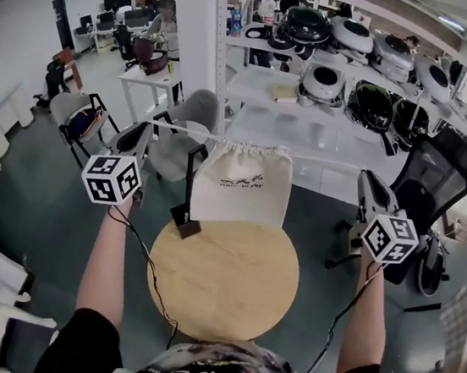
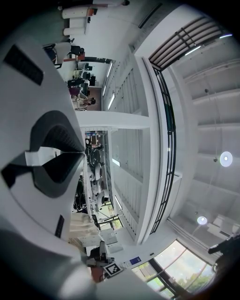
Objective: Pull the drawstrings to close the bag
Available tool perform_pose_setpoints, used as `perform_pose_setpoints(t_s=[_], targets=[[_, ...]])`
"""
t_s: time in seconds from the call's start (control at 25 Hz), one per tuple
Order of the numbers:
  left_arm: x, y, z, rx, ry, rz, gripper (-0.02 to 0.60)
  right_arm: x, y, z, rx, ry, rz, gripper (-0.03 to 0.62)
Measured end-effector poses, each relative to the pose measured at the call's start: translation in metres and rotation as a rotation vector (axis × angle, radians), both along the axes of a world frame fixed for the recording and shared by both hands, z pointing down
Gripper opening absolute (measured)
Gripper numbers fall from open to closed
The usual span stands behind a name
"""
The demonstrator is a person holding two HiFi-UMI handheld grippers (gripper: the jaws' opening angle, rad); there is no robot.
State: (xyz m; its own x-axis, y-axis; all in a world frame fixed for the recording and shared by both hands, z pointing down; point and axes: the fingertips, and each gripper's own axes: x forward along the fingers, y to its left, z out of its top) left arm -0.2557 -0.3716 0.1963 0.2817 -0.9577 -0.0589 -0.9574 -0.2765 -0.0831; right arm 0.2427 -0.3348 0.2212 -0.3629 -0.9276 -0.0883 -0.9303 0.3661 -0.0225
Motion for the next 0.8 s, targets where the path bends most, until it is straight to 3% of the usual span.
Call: perform_pose_setpoints(t_s=[0.8], targets=[[-0.0028,-0.0074,0.0032,-0.03,-0.02,-0.004,0.021,-0.0029,-0.0067,0.004,-0.016,0.022,-0.003,0.041]])
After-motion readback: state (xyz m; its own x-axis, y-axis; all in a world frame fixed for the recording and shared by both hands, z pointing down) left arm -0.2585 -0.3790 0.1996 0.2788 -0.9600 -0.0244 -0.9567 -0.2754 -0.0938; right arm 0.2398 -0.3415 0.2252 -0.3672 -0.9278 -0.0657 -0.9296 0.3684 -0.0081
